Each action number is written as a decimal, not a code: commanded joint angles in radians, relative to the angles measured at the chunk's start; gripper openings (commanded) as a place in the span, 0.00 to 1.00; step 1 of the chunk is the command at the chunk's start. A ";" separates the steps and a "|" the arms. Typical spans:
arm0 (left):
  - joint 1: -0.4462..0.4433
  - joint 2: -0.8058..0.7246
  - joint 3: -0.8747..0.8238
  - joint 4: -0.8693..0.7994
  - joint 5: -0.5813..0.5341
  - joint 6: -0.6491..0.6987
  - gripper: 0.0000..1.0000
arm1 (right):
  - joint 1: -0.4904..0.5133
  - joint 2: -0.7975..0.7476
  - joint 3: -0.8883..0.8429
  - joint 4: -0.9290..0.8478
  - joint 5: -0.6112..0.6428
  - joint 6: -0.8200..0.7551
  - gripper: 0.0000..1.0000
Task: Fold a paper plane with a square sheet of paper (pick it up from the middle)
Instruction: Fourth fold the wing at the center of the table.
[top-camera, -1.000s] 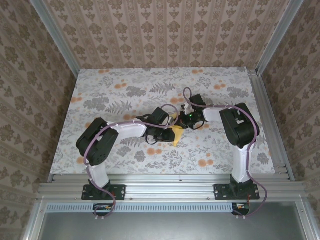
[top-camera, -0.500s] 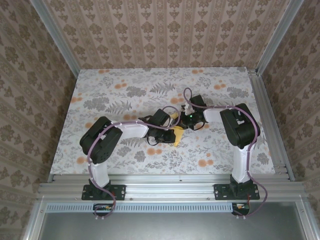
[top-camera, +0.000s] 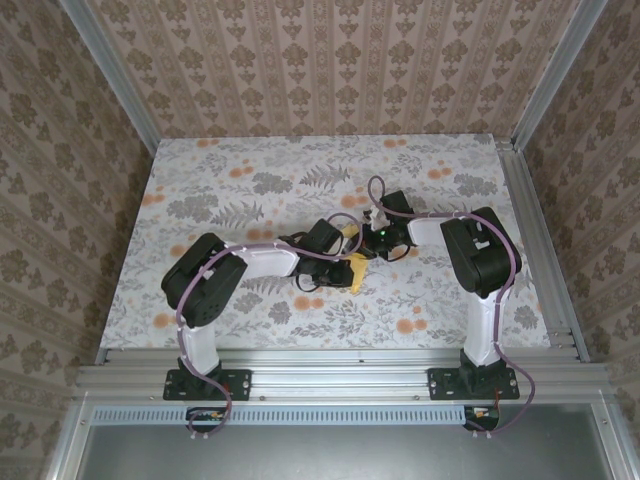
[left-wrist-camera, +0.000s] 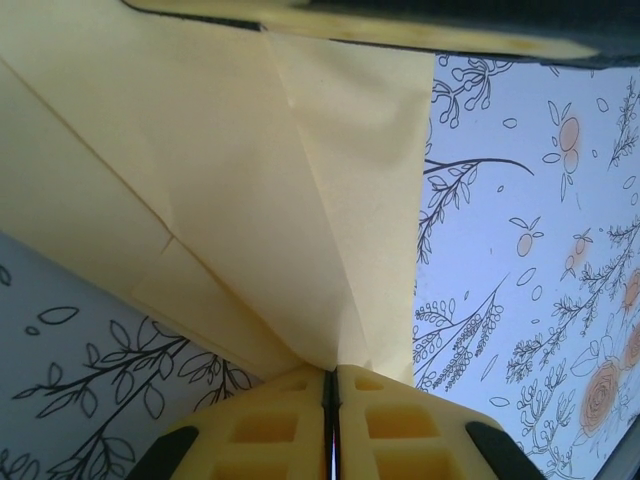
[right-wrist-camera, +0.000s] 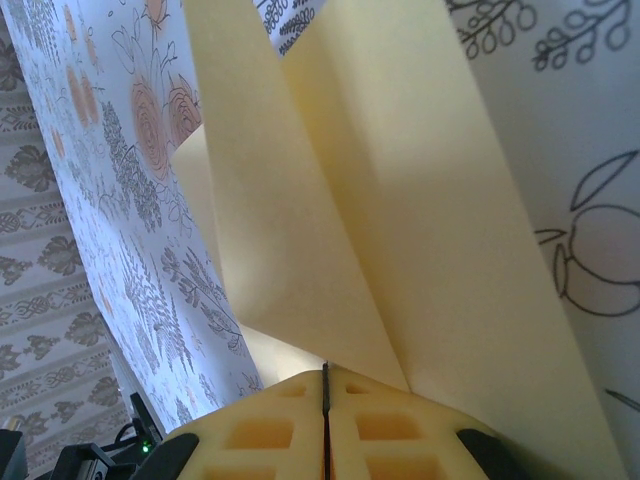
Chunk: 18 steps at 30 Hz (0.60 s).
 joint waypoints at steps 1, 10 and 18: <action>-0.013 -0.005 0.009 -0.073 -0.041 0.024 0.14 | -0.003 0.018 -0.045 -0.090 0.051 0.009 0.11; 0.013 -0.129 0.061 -0.136 -0.065 0.048 0.23 | -0.004 0.019 -0.042 -0.094 0.044 -0.002 0.11; 0.045 -0.096 0.125 -0.137 -0.067 0.101 0.21 | -0.004 0.017 -0.044 -0.088 0.032 0.000 0.11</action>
